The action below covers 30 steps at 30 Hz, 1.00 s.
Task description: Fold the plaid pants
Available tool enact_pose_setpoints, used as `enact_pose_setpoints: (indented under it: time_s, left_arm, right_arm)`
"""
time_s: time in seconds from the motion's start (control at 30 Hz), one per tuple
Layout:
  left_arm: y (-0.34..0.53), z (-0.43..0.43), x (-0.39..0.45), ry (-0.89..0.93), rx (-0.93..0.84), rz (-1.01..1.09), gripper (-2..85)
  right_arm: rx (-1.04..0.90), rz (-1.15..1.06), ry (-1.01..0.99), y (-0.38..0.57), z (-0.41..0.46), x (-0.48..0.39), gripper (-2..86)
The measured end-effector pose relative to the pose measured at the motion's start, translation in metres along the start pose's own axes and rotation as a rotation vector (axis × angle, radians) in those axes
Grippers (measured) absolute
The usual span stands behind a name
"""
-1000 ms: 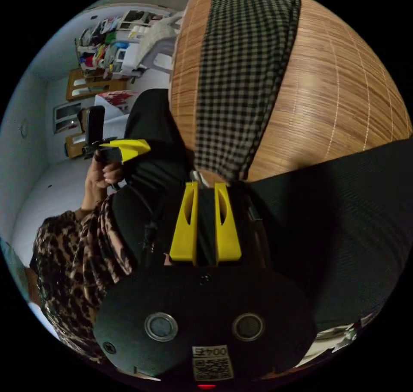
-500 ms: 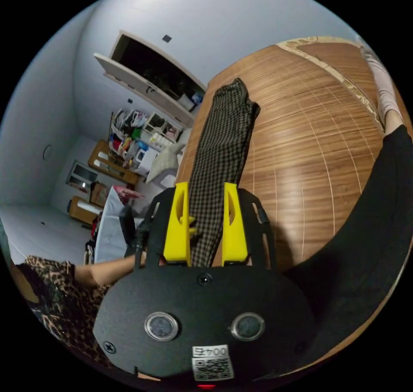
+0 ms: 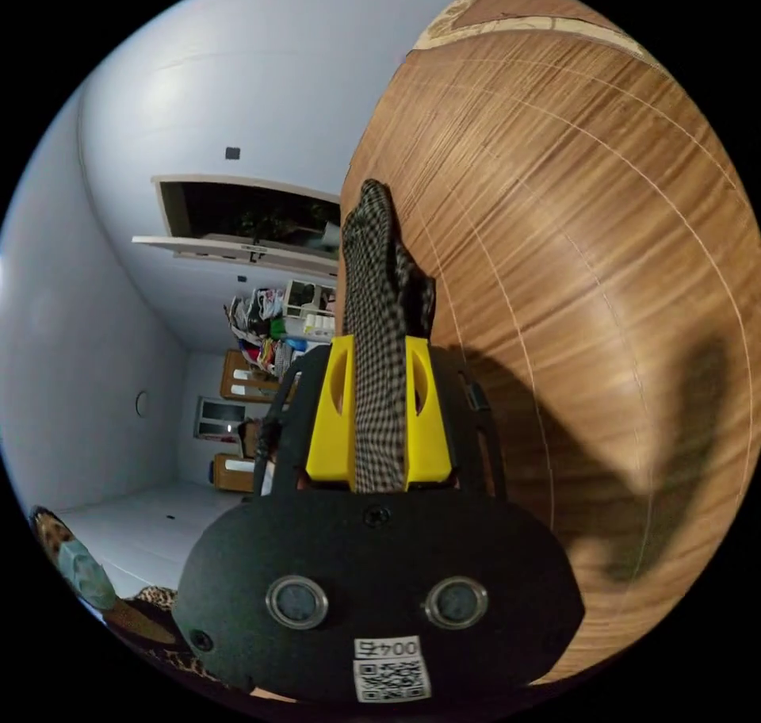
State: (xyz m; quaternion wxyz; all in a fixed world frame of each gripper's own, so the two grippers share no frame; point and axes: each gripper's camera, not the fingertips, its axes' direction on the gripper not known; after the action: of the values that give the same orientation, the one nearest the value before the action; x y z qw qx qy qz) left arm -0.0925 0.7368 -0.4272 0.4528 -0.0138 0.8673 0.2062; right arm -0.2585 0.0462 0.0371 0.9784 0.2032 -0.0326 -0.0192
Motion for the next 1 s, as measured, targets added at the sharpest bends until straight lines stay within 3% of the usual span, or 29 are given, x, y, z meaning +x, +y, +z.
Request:
enact_pose_setpoints:
  time_s: [0.2, 0.43, 0.57, 0.67, 0.73, 0.87, 1.0]
  left_arm:
    - [-0.006, 0.004, -0.001, 0.016, 0.000, -0.004, 1.4]
    - [-0.013, 0.005, -0.005, 0.038, 0.006, -0.021, 0.8]
    - [-0.017, 0.005, -0.005, 0.032, 0.007, -0.016, 0.7]
    - [-0.021, 0.005, -0.007, 0.035, 0.006, -0.017, 0.7]
    - [-0.023, 0.005, -0.008, 0.035, 0.006, -0.019, 0.7]
    - [-0.027, 0.004, -0.010, 0.036, 0.007, -0.024, 0.8]
    - [-0.031, 0.002, -0.012, 0.036, 0.008, -0.027, 0.9]
  right_arm:
    - [-0.037, 0.012, 0.075, -0.051, 0.042, 0.002, 10.4]
    - [-0.072, -0.097, 0.216, -0.069, 0.075, -0.025, 1.1]
    - [0.023, -0.224, 0.488, -0.077, 0.078, -0.054, 0.8]
    - [-0.124, -0.165, 0.507, -0.084, 0.108, -0.037, 2.8]
    - [-0.096, -0.162, 0.462, -0.080, 0.109, -0.039, 4.9]
    - [-0.017, -0.297, 0.427, -0.046, 0.101, -0.074, 6.7]
    - [-0.101, -0.459, 0.445, 0.025, 0.119, -0.109, 6.8]
